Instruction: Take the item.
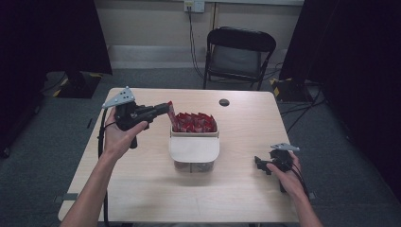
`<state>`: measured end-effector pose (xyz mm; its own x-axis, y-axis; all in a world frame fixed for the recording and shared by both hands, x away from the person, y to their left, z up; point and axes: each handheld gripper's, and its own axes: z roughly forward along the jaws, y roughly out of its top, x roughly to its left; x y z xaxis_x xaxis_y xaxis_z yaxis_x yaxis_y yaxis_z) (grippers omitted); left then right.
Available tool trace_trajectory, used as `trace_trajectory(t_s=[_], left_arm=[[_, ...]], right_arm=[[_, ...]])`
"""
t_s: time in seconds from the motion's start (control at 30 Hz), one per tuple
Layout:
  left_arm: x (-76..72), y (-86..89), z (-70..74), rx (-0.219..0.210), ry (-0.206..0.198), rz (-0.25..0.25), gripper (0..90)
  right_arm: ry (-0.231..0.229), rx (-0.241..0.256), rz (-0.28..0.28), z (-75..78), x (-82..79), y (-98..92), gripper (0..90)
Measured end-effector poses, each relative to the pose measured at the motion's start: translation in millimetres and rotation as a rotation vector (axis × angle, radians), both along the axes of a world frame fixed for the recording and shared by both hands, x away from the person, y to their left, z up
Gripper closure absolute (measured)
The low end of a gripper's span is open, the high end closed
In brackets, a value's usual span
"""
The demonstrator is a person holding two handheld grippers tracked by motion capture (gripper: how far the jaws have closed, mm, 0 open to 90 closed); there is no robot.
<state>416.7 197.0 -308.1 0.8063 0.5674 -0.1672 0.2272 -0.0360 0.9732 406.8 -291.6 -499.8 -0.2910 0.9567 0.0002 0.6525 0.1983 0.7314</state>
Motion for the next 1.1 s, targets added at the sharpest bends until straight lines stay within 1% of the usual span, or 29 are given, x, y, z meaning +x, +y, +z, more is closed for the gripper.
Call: trace_trajectory(t_s=[0.1,0.13,0.17,0.2,0.27,0.37,0.43,0.53,0.73,1.0,1.1], left_arm=[[-0.4,1.3,1.0,-0.005,0.0,0.001,89.8],[-0.3,2.1,1.2,-0.011,0.002,-0.002,89.8],[-0.4,2.9,1.7,-0.026,0.01,-0.003,89.7],[-0.6,3.5,2.2,-0.029,0.009,0.001,89.7],[-1.3,4.8,3.5,-0.019,-0.002,0.013,89.8],[-2.6,7.4,6.0,-0.028,-0.006,0.016,89.8],[-3.5,9.6,8.1,-0.024,-0.014,0.022,89.9],[-4.3,13.6,10.7,-0.04,-0.02,0.021,89.9],[-5.6,22.6,15.3,-0.045,-0.032,0.04,90.0],[-7.0,34.1,19.4,-0.054,-0.039,0.063,90.0],[-6.2,37.9,19.3,-0.06,-0.034,0.054,89.9]], right_arm=[[0.0,0.0,0.0,0.0,0.0,0.0,12.6],[0.0,0.0,0.0,0.0,0.0,0.0,12.7],[0.0,0.0,0.0,0.0,0.0,0.0,12.7],[0.0,0.0,0.0,0.0,0.0,0.0,12.6],[0.0,0.0,0.0,0.0,0.0,-0.1,12.7],[0.0,0.0,0.0,0.0,0.0,0.0,12.7],[0.0,0.0,0.0,0.0,0.0,0.0,12.6],[0.0,0.0,0.0,0.0,0.0,0.0,12.7],[0.0,0.001,0.0,0.0,0.0,-0.1,12.7],[0.0,0.001,0.0,0.0,0.0,-0.1,12.7],[0.0,0.001,0.0,0.0,0.0,-0.1,12.7]])
